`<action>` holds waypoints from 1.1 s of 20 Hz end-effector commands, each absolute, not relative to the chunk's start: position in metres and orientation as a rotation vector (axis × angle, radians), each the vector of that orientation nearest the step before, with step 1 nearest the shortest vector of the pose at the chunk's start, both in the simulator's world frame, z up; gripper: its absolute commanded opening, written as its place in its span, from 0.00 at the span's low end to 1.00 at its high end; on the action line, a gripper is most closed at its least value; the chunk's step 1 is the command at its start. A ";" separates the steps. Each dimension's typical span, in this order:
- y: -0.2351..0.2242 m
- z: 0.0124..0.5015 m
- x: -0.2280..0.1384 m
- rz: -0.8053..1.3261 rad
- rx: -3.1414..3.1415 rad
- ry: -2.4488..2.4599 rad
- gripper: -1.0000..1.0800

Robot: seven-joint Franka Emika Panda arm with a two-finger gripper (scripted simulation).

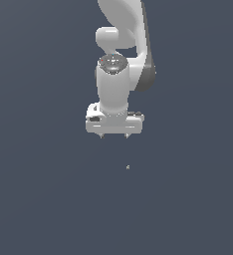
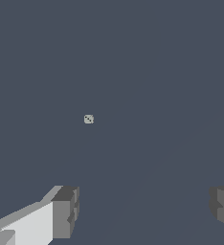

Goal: Pick up the object and move it to a goal position.

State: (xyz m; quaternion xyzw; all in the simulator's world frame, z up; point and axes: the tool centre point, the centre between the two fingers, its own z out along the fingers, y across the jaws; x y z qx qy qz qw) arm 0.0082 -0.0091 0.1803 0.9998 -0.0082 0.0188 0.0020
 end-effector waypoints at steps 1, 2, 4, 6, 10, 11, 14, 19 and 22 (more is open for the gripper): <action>-0.009 0.180 0.008 0.059 3.137 -0.026 0.96; -0.009 0.180 0.008 0.059 3.137 -0.025 0.96; -0.006 0.181 0.008 0.056 3.140 -0.016 0.96; -0.002 0.181 0.009 0.051 3.146 0.002 0.96; 0.005 0.182 0.010 0.043 3.154 0.028 0.96; 0.006 0.182 0.010 0.043 3.154 0.029 0.96; 0.005 0.182 0.010 0.044 3.153 0.026 0.96; 0.007 0.177 0.014 0.042 3.152 0.034 0.96; 0.010 0.169 0.019 0.038 3.151 0.044 0.96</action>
